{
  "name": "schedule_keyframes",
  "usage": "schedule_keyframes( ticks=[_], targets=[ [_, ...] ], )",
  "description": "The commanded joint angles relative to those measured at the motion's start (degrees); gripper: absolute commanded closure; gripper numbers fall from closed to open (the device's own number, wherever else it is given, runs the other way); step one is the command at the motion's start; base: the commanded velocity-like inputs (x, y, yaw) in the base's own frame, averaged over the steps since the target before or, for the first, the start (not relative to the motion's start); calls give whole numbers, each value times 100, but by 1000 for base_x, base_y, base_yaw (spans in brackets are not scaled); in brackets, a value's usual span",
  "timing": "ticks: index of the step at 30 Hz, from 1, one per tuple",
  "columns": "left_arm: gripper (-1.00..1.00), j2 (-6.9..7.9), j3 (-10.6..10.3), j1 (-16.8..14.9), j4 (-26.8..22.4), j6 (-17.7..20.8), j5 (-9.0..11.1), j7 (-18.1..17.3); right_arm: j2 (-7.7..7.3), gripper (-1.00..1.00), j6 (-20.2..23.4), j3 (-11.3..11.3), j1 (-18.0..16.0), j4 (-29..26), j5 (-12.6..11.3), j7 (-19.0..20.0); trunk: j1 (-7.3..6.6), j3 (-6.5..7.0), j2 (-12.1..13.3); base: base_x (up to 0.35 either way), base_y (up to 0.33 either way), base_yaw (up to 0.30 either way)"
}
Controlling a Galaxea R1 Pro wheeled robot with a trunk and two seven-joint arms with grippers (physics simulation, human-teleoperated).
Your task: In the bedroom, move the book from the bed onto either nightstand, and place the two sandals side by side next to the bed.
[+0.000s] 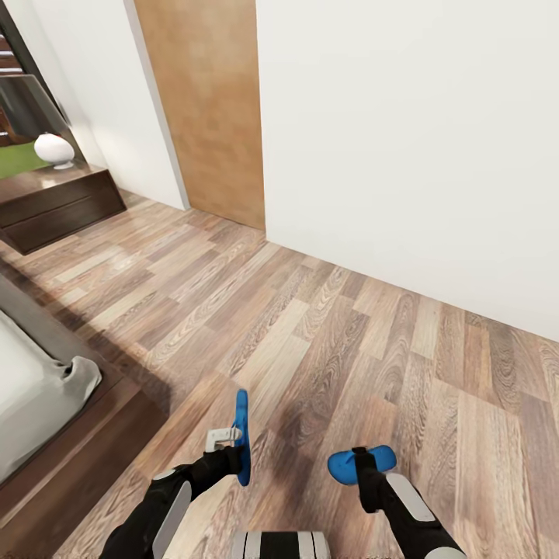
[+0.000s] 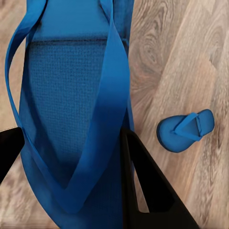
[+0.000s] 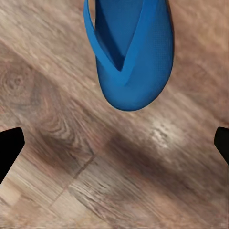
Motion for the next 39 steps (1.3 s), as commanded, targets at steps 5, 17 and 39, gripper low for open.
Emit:
schedule_keyframes(
  ticks=[5, 17, 39],
  targets=[
    [100, 0, 1, -1, -8, 50, 53, 6, 4, -100, 586, -38, -1, -3, -16, -10, 11, -116, -9, 0, 0, 0],
    [100, -8, -8, -1, -8, 49, 53, 6, -9, -100, 636, -45, -1, -21, -16, -7, 42, -382, -25, 0, 0, 0],
    [100, 0, 1, -1, -8, 47, 53, 15, -1, -100, 610, -45, -1, -15, -16, -16, 45, -404, -26, 122, 0, 0]
  ],
)
